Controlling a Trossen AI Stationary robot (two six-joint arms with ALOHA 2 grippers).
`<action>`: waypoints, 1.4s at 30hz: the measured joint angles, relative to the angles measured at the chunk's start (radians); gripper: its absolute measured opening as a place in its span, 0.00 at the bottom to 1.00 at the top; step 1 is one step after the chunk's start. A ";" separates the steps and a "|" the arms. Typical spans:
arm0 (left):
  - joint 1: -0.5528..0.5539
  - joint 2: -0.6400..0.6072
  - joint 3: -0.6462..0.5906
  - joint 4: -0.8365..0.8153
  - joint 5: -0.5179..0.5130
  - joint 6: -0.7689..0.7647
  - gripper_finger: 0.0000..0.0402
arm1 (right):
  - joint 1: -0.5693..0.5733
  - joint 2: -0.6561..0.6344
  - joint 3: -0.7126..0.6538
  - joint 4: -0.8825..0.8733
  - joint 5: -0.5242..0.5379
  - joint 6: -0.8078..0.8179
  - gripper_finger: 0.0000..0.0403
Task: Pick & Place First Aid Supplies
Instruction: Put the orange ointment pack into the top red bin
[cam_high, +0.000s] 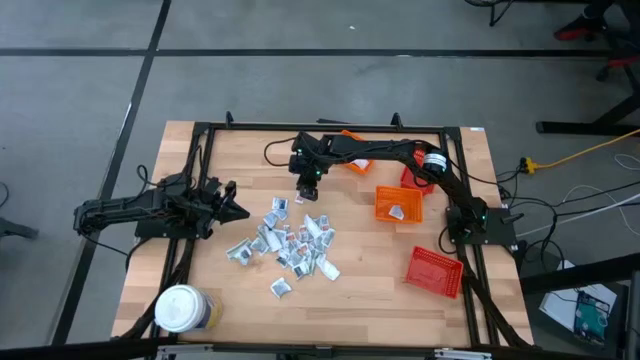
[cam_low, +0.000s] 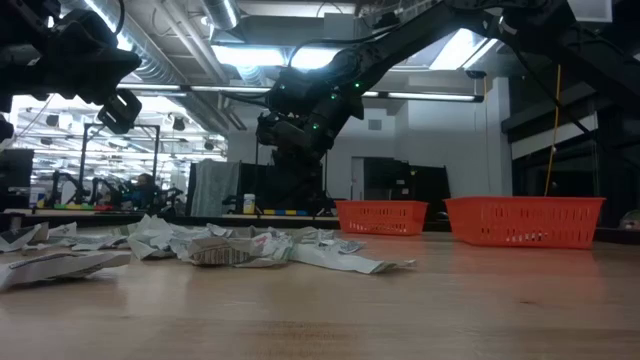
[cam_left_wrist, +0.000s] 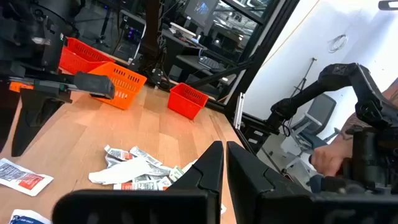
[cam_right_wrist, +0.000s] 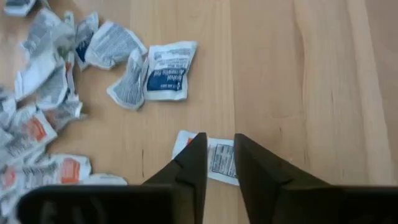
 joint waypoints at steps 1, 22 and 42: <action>0.000 0.000 0.000 0.000 0.000 0.000 0.04 | 0.000 0.000 0.000 0.001 0.016 -0.023 0.25; 0.000 0.000 0.000 0.000 0.000 0.000 0.04 | -0.008 0.006 -0.125 0.175 0.102 -0.088 0.61; 0.000 0.000 0.000 0.000 0.000 0.000 0.04 | -0.008 0.012 -0.163 0.219 -0.005 -0.111 0.28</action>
